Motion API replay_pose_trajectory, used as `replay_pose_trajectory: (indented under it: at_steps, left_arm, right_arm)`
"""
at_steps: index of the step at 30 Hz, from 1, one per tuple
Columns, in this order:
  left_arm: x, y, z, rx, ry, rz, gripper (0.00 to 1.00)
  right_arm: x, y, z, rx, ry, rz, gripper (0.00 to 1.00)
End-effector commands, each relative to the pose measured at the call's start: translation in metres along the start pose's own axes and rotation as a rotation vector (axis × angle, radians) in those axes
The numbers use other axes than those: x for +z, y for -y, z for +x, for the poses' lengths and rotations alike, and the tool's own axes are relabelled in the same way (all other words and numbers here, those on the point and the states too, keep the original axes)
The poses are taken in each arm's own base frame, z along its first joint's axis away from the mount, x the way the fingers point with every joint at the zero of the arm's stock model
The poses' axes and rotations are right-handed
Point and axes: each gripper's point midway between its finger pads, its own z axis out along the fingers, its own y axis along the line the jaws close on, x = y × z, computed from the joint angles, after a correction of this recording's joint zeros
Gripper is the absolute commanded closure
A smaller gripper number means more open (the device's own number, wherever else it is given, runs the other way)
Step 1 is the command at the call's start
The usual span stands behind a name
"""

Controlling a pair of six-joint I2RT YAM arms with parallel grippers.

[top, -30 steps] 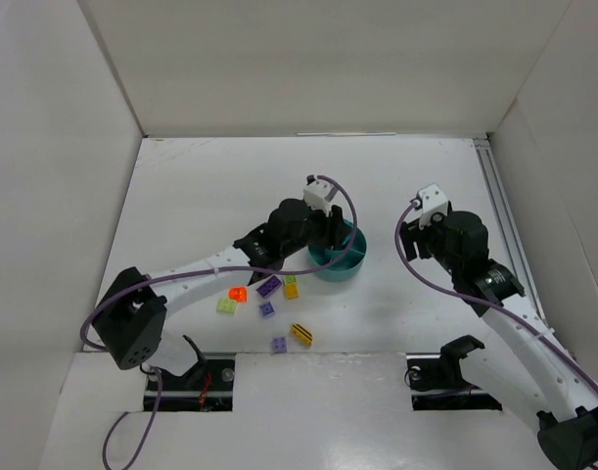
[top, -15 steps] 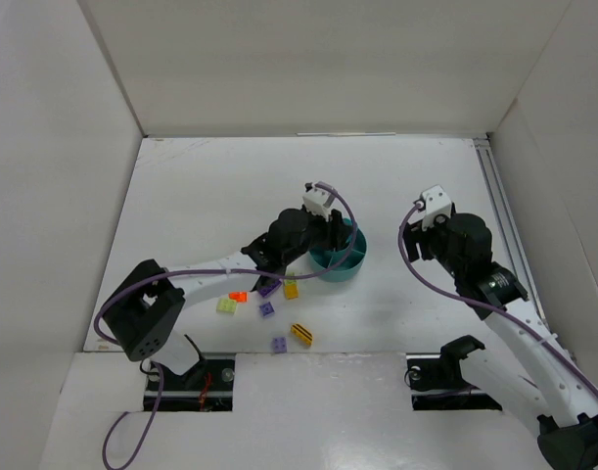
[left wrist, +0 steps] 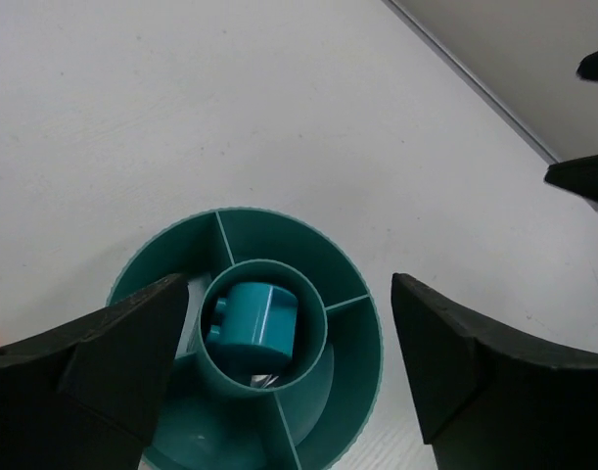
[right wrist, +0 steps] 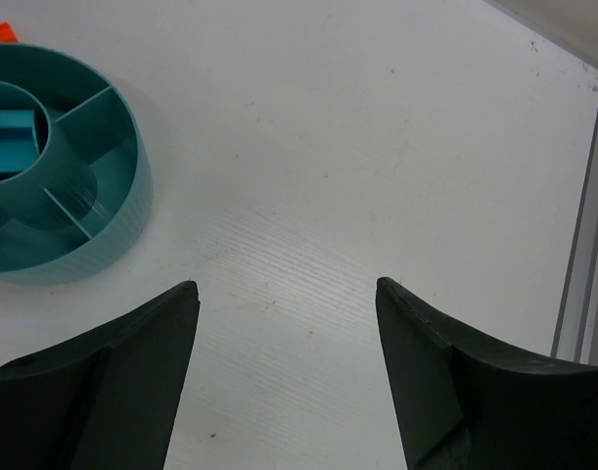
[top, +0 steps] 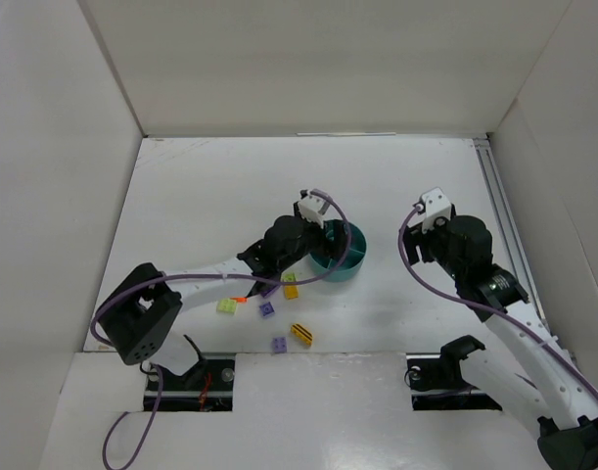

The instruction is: Sort the legos into containers by color

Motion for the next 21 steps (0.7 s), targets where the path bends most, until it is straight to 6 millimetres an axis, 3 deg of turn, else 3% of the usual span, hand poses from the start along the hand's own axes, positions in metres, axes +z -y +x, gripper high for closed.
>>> replay_pose_trajectory:
  at_steps: [1,3,5,8,11,12,13,14,15,16,18,20,21]
  left_arm:
    - [-0.016,0.017,-0.049,0.000,0.133,0.059,0.18]
    - [-0.026,0.023,-0.065,-0.002,0.173,0.072,0.10]
    - [-0.034,0.022,-0.069,-0.002,0.176,0.064,0.07]
    - [-0.051,0.018,-0.084,-0.026,0.190,0.021,0.00]
    - [-0.067,-0.004,-0.090,-0.132,0.152,-0.143,0.00]
    - [-0.072,-0.028,-0.089,-0.175,0.147,-0.270,0.00]
    - [-0.083,-0.044,-0.068,-0.252,0.060,-0.369,0.00]
    - [-0.091,-0.056,-0.064,-0.295,0.040,-0.432,0.00]
    - [-0.105,-0.082,-0.045,-0.368,-0.015,-0.566,0.00]
    - [-0.109,-0.088,-0.051,-0.373,0.009,-0.587,0.00]
    - [-0.130,-0.101,-0.023,-0.439,-0.058,-0.668,0.00]
    - [-0.142,-0.103,-0.010,-0.464,-0.077,-0.688,0.00]
    - [-0.148,-0.100,-0.015,-0.498,-0.041,-0.674,0.00]
  right_arm:
    - [-0.003,-0.002,-0.003,-0.014,0.032,-0.016,0.22]
    - [-0.003,-0.003,-0.003,-0.023,0.034,-0.027,0.22]
    - [-0.002,-0.004,-0.004,-0.036,0.037,-0.035,0.22]
    - [-0.001,-0.023,-0.016,-0.117,0.106,-0.153,0.22]
    - [-0.002,-0.064,-0.030,-0.177,0.178,-0.317,0.22]
    - [-0.003,-0.071,-0.035,-0.191,0.182,-0.329,0.22]
    - [-0.001,-0.072,-0.037,-0.216,0.172,-0.298,0.22]
    - [-0.009,-0.097,-0.043,-0.259,0.181,-0.358,0.22]
    - [-0.005,-0.104,-0.039,-0.288,0.144,-0.341,0.22]
    - [-0.007,-0.118,-0.039,-0.315,0.137,-0.368,0.22]
    - [-0.015,-0.165,-0.032,-0.405,0.121,-0.496,0.22]
    - [-0.018,-0.196,-0.026,-0.449,0.114,-0.579,0.22]
    - [-0.024,-0.219,-0.027,-0.472,0.133,-0.642,0.22]
